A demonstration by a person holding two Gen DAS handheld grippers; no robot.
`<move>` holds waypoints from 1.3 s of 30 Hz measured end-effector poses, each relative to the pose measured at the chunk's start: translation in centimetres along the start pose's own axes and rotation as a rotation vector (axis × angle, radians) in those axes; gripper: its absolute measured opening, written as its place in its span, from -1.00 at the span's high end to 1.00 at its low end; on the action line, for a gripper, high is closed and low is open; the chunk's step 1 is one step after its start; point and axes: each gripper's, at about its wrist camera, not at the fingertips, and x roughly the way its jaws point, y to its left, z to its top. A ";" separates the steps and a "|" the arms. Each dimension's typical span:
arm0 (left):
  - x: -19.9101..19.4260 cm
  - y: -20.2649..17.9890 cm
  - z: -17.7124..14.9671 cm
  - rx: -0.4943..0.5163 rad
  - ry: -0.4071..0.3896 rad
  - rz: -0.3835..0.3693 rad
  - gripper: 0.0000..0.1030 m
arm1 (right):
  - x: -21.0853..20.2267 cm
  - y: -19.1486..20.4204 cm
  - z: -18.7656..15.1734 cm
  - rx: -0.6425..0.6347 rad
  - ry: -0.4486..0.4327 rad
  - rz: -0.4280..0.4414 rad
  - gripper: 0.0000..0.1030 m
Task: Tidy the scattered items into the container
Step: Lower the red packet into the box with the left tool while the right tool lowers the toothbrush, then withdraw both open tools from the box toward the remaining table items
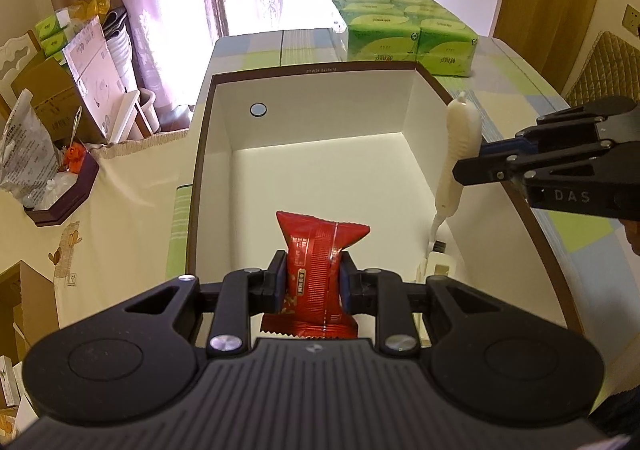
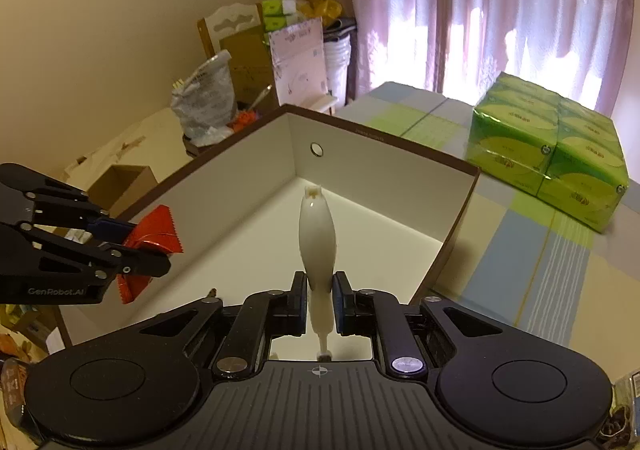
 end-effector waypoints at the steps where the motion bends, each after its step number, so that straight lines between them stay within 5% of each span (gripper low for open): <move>1: 0.0 0.0 0.0 0.000 0.001 0.000 0.59 | 0.1 0.0 0.1 0.000 0.004 -0.004 0.70; 4: 0.1 0.0 -0.1 0.000 0.003 0.002 0.59 | 0.4 -0.1 0.3 0.005 0.019 -0.016 0.74; 5: 0.1 0.1 -0.1 -0.001 0.003 0.003 0.59 | 0.6 -0.2 0.3 0.005 0.026 -0.021 0.95; 29: 2.9 -0.4 1.3 -0.029 0.051 -0.047 0.57 | 1.8 -1.2 0.8 0.024 0.081 -0.013 0.94; 35: 4.6 -1.4 2.1 -0.027 0.062 -0.075 0.13 | 1.8 -0.9 0.9 -0.010 0.079 0.006 0.94; 39: 5.2 -1.4 2.1 -0.024 0.090 -0.067 0.07 | 1.9 -0.7 0.9 -0.037 0.084 0.020 0.94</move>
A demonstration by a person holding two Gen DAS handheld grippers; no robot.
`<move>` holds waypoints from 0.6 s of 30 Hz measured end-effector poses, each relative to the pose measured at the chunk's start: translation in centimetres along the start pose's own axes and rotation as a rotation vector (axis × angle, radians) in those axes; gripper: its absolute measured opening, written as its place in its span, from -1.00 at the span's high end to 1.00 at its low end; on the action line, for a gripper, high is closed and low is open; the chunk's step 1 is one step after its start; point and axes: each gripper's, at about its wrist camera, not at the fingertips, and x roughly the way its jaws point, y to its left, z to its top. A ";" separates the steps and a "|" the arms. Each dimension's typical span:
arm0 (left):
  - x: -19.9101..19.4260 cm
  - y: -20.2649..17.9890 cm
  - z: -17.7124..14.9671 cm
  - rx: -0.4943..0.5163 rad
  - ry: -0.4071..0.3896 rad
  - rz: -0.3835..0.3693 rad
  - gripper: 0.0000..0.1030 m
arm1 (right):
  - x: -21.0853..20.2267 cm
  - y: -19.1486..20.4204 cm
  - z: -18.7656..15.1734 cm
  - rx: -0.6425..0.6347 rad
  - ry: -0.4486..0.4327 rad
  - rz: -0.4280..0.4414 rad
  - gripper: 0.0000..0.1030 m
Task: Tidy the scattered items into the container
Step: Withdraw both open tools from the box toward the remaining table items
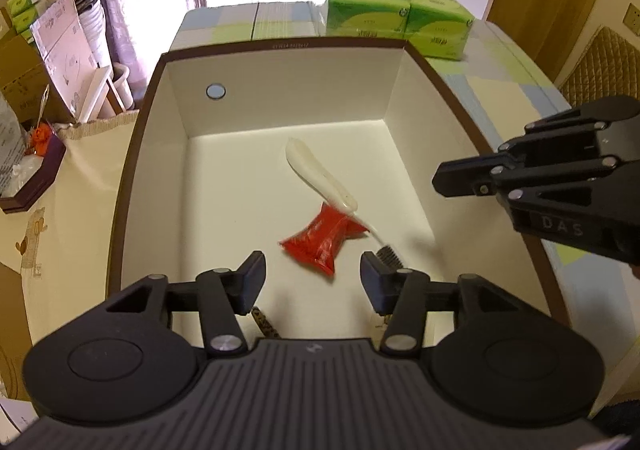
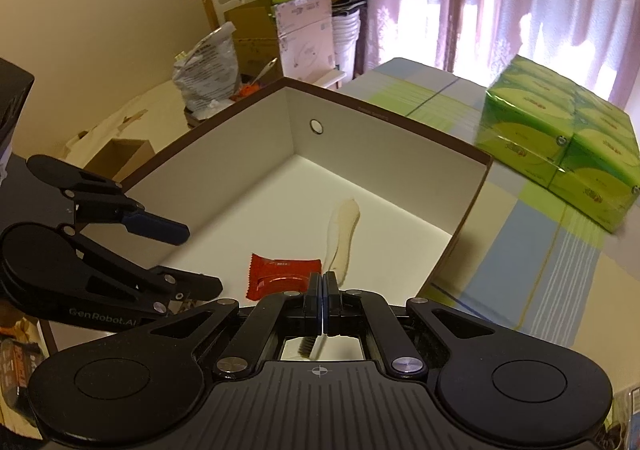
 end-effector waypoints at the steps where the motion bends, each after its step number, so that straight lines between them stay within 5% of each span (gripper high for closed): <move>1: 0.0 0.1 -0.1 -0.001 0.007 0.005 0.05 | 0.0 0.1 0.0 -0.007 0.001 0.004 0.94; 18: -0.7 0.5 -0.5 -0.026 0.039 0.059 -0.29 | -0.6 0.7 -0.8 -0.059 0.032 0.046 0.94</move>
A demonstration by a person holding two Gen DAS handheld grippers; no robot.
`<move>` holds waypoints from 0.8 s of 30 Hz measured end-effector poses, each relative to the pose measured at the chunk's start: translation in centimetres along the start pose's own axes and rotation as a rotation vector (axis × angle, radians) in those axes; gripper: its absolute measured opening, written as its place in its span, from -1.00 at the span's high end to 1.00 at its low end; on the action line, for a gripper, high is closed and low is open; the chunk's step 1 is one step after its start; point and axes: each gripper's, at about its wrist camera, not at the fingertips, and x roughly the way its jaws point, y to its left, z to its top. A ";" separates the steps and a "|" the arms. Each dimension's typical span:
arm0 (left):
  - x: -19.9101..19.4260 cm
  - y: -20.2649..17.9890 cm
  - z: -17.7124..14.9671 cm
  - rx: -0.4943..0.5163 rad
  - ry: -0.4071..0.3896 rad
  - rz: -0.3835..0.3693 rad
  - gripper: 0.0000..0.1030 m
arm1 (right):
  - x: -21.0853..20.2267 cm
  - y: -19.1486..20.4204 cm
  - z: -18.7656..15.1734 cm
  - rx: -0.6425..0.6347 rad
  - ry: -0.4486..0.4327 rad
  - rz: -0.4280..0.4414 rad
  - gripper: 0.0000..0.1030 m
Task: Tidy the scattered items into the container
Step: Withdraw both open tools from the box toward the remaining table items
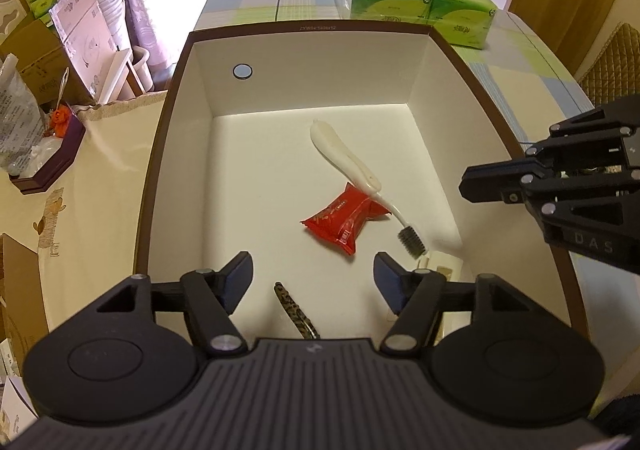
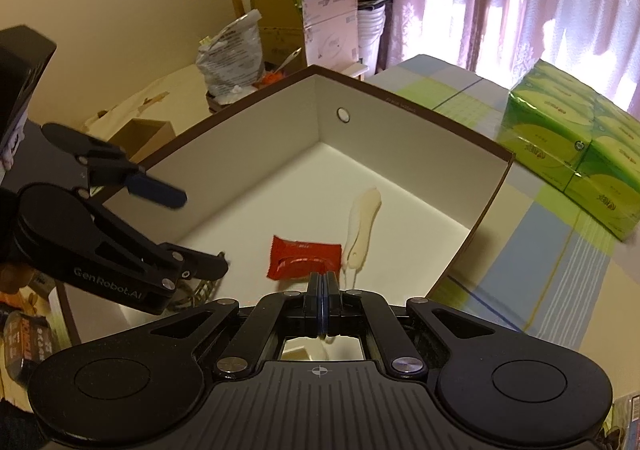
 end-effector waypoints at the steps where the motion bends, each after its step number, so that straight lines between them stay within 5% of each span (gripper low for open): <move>1: -0.1 0.0 0.0 0.000 -0.001 0.003 -0.39 | -0.1 0.1 -0.1 -0.006 0.004 0.002 0.94; 5: -0.9 -0.3 -0.2 -0.002 -0.017 0.009 -0.65 | -0.8 0.6 -0.4 -0.026 -0.005 -0.002 0.93; 12: -2.7 -0.9 -0.2 -0.003 -0.053 0.021 -0.78 | -2.0 0.9 -0.9 -0.020 -0.027 -0.006 0.93; 13: -3.0 -1.0 -0.2 -0.004 -0.058 0.025 -0.79 | -2.3 1.0 -1.0 -0.017 -0.030 -0.006 0.82; 15: -3.5 -1.1 -0.4 -0.007 -0.066 0.030 -0.79 | -3.1 1.1 -1.4 -0.005 -0.053 -0.017 -1.00; 17: -4.2 -1.3 -0.6 -0.011 -0.075 0.035 -0.81 | -4.0 1.3 -2.0 0.000 -0.148 -0.034 -1.00; 24: -6.3 -2.0 -1.6 -0.023 -0.106 0.062 -0.87 | -3.4 1.0 -2.8 0.039 -0.140 -0.035 -1.00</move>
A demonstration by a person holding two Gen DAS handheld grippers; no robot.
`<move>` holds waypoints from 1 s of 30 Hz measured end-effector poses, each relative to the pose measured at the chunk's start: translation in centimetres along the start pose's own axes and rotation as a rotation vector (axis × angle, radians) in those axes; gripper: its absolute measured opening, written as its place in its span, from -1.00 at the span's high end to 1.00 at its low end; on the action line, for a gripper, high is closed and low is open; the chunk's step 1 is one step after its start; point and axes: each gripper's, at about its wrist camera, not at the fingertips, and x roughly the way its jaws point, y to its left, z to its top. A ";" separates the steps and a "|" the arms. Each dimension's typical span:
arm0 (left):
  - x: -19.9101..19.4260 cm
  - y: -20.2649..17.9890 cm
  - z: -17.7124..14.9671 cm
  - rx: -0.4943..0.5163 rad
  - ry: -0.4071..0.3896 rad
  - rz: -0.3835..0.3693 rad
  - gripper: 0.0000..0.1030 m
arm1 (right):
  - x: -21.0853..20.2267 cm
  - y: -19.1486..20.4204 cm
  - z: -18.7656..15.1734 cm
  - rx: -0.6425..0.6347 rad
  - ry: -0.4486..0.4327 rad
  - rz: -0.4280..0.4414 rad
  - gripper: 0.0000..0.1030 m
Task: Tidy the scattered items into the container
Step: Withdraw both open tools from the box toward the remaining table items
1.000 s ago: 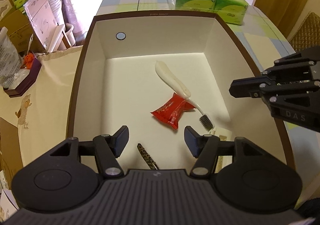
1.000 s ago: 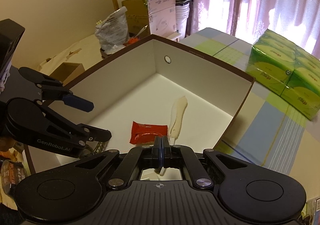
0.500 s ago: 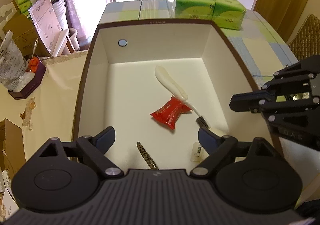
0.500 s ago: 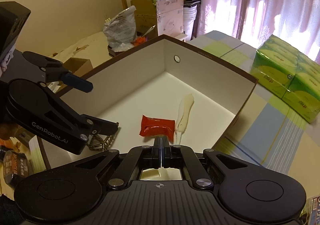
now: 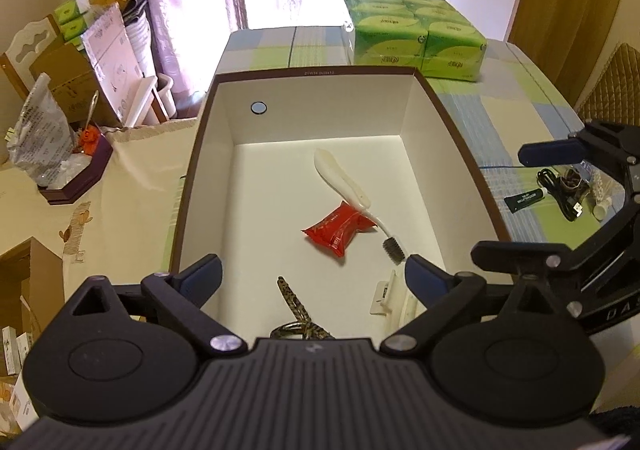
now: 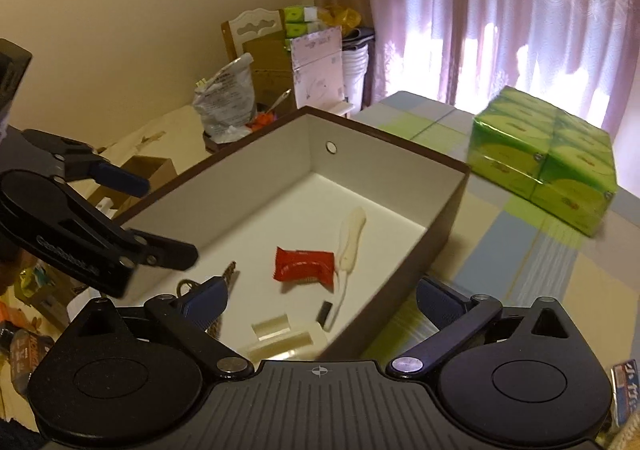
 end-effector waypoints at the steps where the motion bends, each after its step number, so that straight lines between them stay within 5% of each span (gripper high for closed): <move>1: -0.3 -0.1 -0.1 -0.003 -0.005 0.003 -0.87 | 0.0 0.0 -0.1 0.001 -0.003 0.003 -1.00; 30: -5.9 -8.2 -2.6 -0.092 -0.040 0.098 -0.93 | -8.7 -4.2 -5.6 -0.039 -0.007 0.117 -1.00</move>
